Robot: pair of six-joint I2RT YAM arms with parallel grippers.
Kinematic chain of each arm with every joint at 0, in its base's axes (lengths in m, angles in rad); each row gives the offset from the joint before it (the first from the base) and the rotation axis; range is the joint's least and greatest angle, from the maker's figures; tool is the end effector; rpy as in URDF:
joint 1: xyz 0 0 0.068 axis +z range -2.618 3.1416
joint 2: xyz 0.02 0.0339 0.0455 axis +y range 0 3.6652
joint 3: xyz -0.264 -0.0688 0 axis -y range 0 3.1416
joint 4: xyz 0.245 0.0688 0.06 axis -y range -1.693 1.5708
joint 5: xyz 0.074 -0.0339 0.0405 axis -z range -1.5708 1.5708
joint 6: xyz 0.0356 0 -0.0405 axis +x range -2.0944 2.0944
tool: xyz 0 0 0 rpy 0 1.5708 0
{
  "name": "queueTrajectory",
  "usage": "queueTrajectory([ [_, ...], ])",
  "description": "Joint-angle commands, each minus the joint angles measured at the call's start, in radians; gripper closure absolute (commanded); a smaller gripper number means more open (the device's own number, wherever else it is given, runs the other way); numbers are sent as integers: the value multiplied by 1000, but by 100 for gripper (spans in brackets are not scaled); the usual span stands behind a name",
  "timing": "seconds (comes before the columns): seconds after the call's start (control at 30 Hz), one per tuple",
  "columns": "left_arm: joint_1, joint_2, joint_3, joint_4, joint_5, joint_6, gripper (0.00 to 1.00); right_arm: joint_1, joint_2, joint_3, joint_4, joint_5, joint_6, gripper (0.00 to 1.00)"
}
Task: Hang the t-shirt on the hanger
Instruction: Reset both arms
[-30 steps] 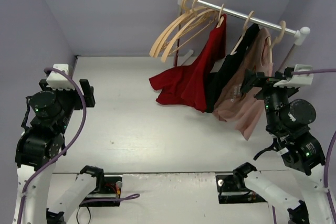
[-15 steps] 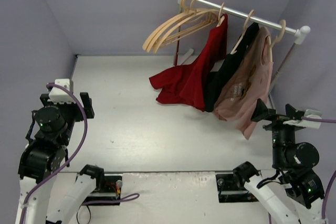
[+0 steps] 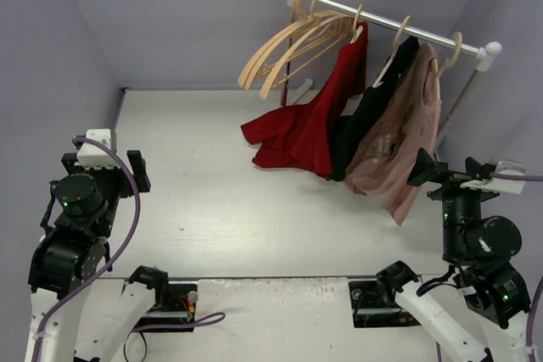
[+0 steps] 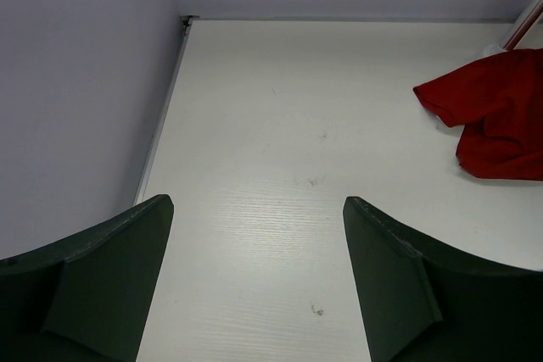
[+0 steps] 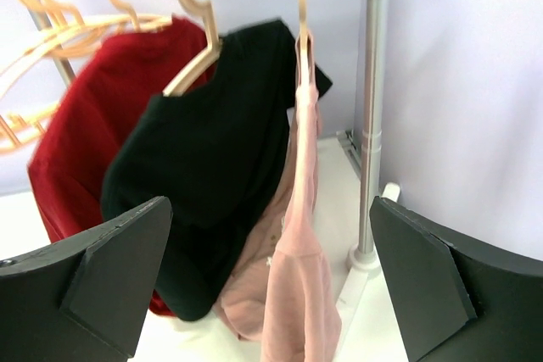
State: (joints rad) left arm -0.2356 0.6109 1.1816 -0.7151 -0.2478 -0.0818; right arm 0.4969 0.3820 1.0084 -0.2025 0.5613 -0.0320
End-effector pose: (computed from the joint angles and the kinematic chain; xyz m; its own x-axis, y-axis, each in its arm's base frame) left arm 0.0846 -0.0113 0.4322 -0.1387 -0.0482 -0.9892 -0.0211 0.9987 -0.0457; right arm 0.0383 -0.0008 0.4470 0.3607 0.1648 -0.9180 0.0345 0.9812 0.1897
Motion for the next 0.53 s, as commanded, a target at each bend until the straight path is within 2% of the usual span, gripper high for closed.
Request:
queueTrajectory([
  [0.0, -4, 14, 10, 47, -25, 12, 23, 0, 38, 53, 75, 10, -27, 0],
  [0.5, -5, 67, 31, 49, -31, 20, 23, 2, 65, 83, 69, 8, -55, 0],
])
